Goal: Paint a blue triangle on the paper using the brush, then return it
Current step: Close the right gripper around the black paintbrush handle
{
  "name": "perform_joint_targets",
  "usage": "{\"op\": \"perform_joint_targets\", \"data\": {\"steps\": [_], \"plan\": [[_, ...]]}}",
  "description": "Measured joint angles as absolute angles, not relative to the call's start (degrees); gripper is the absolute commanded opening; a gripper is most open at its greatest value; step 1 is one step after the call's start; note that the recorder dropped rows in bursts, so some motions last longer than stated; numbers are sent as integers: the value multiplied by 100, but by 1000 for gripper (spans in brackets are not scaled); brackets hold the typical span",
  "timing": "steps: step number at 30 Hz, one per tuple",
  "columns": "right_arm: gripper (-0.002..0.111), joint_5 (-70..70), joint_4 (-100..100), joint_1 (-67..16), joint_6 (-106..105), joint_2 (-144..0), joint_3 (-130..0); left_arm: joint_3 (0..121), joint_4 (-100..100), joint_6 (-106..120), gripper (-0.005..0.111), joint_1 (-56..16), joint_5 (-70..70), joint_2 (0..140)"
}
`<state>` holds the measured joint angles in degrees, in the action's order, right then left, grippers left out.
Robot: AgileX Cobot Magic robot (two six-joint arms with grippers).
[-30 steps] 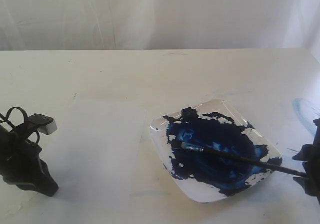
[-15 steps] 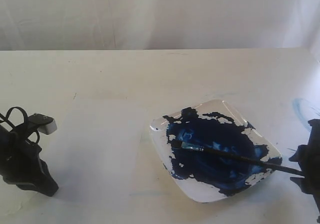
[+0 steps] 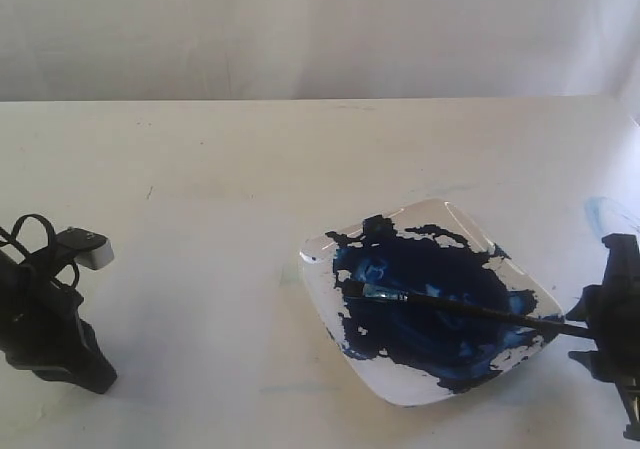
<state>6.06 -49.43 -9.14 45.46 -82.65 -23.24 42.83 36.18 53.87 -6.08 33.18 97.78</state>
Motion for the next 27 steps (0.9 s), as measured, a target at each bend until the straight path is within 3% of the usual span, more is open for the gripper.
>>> {"op": "perform_joint_targets", "data": {"steps": [10,19,27], "plan": [[36,615,-4943,-914,4546,-8338,-2329,4283,3618,5387,0,-608,3318,9778],[26,478,-4943,-914,4546,-8338,-2329,4283,3618,5387,0,-608,3318,9778],[26,308,-4943,-914,4546,-8338,-2329,4283,3618,5387,0,-608,3318,9778]]}}
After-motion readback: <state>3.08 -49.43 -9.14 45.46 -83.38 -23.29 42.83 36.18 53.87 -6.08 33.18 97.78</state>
